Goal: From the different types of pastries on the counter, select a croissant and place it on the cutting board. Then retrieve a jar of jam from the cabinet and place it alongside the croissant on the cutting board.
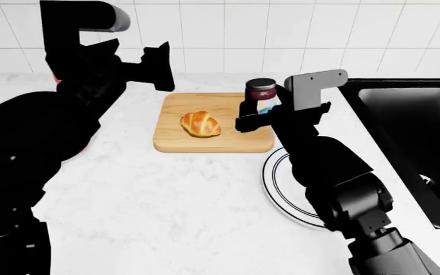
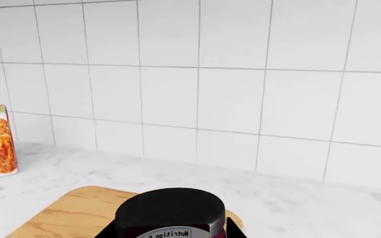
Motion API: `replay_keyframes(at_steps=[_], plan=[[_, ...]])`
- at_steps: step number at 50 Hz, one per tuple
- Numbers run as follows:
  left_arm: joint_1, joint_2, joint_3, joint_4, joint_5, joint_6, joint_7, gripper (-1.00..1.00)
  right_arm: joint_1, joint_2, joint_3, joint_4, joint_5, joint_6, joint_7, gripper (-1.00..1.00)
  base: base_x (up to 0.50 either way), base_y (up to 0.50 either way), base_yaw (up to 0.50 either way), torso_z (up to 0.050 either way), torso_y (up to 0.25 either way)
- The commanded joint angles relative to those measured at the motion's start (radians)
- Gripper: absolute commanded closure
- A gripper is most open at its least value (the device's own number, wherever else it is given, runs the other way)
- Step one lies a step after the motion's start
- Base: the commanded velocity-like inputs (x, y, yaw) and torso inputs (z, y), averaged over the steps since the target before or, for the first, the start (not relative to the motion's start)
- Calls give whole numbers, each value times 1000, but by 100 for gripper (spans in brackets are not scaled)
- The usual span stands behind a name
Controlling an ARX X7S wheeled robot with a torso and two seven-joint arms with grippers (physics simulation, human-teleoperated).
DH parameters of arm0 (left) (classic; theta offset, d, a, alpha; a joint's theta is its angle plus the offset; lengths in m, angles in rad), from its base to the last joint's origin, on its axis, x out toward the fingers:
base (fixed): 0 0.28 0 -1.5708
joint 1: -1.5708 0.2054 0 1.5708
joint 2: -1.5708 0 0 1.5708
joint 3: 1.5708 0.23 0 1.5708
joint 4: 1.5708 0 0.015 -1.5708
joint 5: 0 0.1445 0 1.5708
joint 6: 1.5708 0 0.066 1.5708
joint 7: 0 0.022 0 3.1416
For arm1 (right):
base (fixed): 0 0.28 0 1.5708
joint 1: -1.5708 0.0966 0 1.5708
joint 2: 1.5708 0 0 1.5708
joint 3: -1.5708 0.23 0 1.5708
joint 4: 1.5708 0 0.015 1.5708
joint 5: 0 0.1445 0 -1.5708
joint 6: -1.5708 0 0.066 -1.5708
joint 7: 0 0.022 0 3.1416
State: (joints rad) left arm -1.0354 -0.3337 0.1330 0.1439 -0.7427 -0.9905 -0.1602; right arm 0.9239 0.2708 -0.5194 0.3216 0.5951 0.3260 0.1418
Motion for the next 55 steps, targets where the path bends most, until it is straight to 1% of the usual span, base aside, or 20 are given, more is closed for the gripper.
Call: replay_keyframes(at_steps=[1,8,18,24,30,38,46,55], plan=[[4,0,15,-11,10,20,8,-100,9,-54,-39,87,-86,-96,-55,100,0,0,0,0,0],[7,-3,18,-12,12,33,14,-100,29,-84,-35,169,-82,-141,-92,100,0,0,0,0,0],[3,-9,15,-9,5,36,17,-100,146,-185,-36,543,-129,-306,-172,100,0,0,0,0,0],[10,-14,17,1,9,55,24,-100,189,-216,-39,667,-142,-368,-192,100,0,0,0,0,-42],[11,-18,20,12,5,54,24,-100,186,-203,-46,634,-141,-347,-179,100,2,0,0,5,-241],[8,-16,14,3,-6,46,18,-100,178,-184,-46,579,-131,-324,-162,100,0,0,0,1,-2],[13,-15,13,13,-11,52,17,-100,89,-146,-72,448,-114,-247,-151,100,-1,0,0,0,0],[12,-15,23,18,-10,54,16,-100,43,-111,-93,375,-103,-172,-142,100,0,0,0,0,0]])
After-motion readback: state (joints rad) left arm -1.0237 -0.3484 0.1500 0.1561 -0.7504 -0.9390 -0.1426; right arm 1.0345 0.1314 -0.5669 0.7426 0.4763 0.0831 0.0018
